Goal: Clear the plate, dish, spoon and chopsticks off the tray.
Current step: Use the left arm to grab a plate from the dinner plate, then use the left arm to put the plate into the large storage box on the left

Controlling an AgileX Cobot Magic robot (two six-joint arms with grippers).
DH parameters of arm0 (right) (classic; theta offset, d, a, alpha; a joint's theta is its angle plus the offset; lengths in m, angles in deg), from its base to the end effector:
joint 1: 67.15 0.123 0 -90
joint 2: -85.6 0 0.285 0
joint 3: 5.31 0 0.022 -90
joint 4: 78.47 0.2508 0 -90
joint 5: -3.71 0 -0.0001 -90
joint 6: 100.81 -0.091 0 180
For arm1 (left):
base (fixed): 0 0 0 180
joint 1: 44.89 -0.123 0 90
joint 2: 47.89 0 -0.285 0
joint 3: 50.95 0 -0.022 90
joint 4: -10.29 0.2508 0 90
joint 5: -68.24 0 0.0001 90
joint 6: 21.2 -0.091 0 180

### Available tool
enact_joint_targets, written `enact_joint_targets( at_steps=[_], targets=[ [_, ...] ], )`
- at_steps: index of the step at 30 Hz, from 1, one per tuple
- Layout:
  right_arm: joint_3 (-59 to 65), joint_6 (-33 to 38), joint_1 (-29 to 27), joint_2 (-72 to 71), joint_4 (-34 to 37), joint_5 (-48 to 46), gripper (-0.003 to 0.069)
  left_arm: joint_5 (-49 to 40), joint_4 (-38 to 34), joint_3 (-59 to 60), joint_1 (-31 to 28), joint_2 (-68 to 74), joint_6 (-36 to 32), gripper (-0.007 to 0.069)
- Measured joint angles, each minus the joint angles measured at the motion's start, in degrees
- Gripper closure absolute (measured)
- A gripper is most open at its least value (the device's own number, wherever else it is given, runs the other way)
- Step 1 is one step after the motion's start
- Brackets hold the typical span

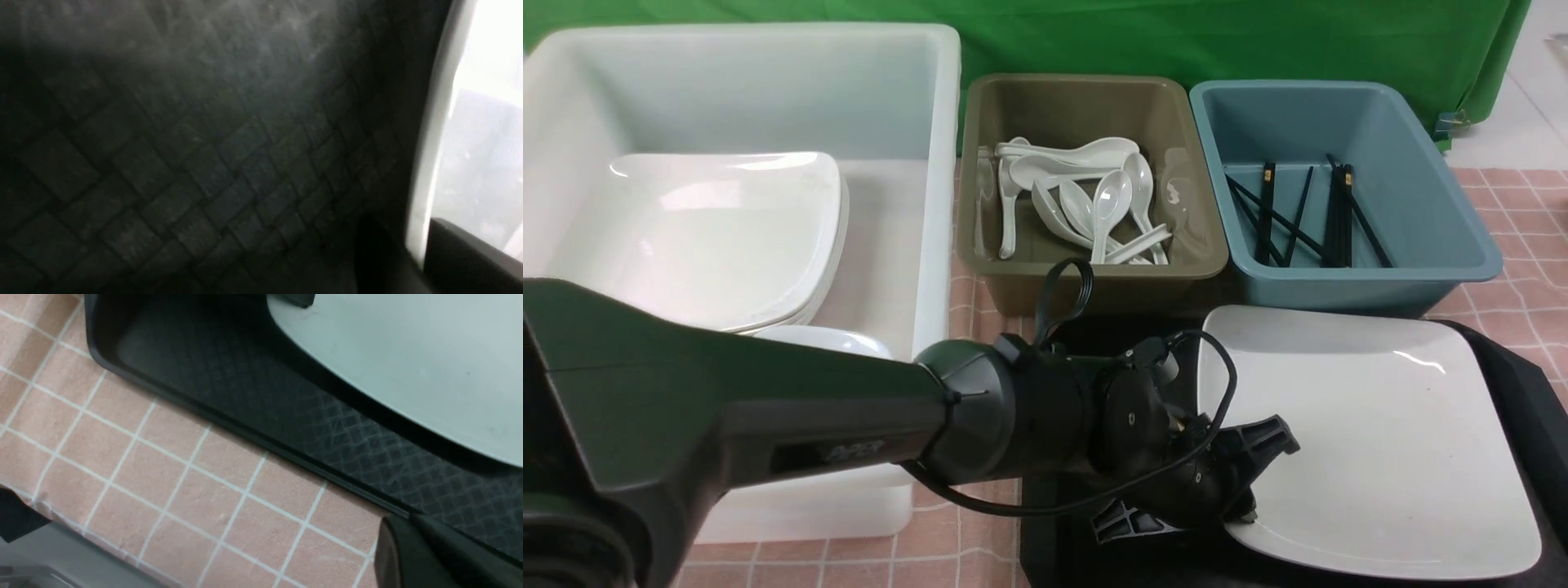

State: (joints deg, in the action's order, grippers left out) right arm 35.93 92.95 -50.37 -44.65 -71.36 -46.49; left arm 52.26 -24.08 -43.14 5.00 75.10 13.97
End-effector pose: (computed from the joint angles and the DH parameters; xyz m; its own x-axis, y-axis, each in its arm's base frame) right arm 0.1162 0.0441 0.2878 -0.6791 -0.3709 -0.6334 -0.4591 0.8879 -0.0277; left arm 0.2546 -0.3243 0.1420 -0.9489 -0.3002 -0.0978 -0.1871 0.7841 -0.5917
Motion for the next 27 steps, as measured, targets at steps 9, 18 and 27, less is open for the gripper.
enact_joint_targets(
  at_steps=[9,18,27],
  targets=[
    [-2.02,0.0,0.0,-4.91,4.61,-7.31,0.0586,-1.91,5.02,0.23,-0.05,-9.19,-4.09,0.06],
    [-10.26,0.04,0.0,-16.77,8.23,-10.33,0.0586,-5.8,8.22,0.66,-0.92,-16.71,-7.28,0.0601],
    [-12.5,0.06,0.0,-18.68,7.91,-10.71,0.0585,-9.84,10.04,0.66,-4.27,-25.86,-7.76,0.0601]
  ],
)
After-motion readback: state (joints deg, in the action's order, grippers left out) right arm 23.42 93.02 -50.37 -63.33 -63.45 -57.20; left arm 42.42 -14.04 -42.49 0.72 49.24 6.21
